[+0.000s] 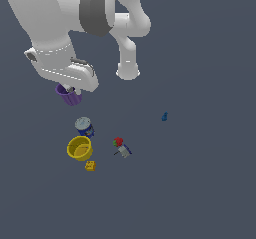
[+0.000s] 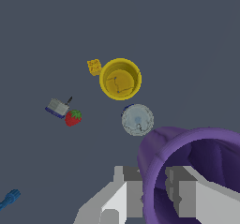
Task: Pick up a designated object from a clutter of objects.
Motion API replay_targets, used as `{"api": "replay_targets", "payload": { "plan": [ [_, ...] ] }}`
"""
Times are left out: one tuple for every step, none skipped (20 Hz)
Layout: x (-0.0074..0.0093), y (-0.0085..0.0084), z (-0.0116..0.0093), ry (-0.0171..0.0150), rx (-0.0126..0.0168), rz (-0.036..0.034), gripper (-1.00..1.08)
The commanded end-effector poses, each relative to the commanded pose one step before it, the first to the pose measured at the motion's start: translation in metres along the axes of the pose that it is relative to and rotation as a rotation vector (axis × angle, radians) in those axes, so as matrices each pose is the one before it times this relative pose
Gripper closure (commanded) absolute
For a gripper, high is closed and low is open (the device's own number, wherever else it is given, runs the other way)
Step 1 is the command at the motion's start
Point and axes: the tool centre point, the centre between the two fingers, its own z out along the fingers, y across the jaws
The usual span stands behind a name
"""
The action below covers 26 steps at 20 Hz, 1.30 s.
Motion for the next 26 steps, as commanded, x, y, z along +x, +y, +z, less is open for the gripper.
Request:
{"api": "replay_targets", "payload": {
  "plan": [
    [-0.00164,0.00074,-0.02753,0.00116,-0.00018,0.00009,1.08],
    [-0.00049,0.00022,-0.01052,0.0,0.0,0.0,1.08],
    [-0.00046,0.00021,-0.01048,0.0,0.0,0.0,1.08],
    [-0.00042,0.0002,-0.01045,0.0,0.0,0.0,1.08],
    [-0.00038,0.00019,-0.01042,0.0,0.0,0.0,1.08],
    [-0.00012,0.00031,-0.00994,-0.00056,0.0004,-0.00001,1.08],
    [-0.00028,0.00016,-0.0097,0.0,0.0,0.0,1.08],
    [-0.00023,0.00014,-0.00915,0.0,0.0,0.0,1.08],
    [-0.00014,0.00007,-0.00853,-0.00012,0.0005,-0.00046,1.08],
    [-0.00013,0.00011,-0.00805,0.0,0.0,0.0,1.08],
    [-0.00006,0.0001,-0.0075,0.0,0.0,0.0,1.08],
    [-0.00001,0.00009,-0.00696,0.0,0.0,0.0,1.08],
    [0.00011,-0.00003,-0.00633,-0.00019,0.00065,-0.00071,1.08],
    [0.00006,0.00007,-0.0059,0.0,0.0,0.0,1.08],
    [0.00008,0.00006,-0.00538,0.0,0.0,0.0,1.08],
    [0.00009,0.00006,-0.00485,0.0,0.0,0.0,1.08],
    [0.00011,0.00005,-0.00432,0.0,0.0,0.0,1.08],
    [0.00013,0.00004,-0.00379,0.0,0.0,0.0,1.08],
    [0.00019,-0.00008,-0.00321,-0.00011,0.0004,-0.00056,1.08],
    [0.00017,0.00003,-0.00274,0.0,0.0,0.0,1.08],
    [0.00019,0.00003,-0.00222,0.0,0.0,0.0,1.08],
    [0.00021,0.00002,-0.00171,0.0,0.0,0.0,1.08],
    [0.00021,0.00002,-0.00123,0.0,0.0,0.0,1.08],
    [0.00019,0.00001,-0.0008,0.0,0.0,0.0,1.08],
    [0.00014,0.00001,-0.00042,0.0,0.0,0.0,1.08],
    [0.00005,0.0,-0.00012,0.0,0.0,0.0,1.08]
  ]
}}
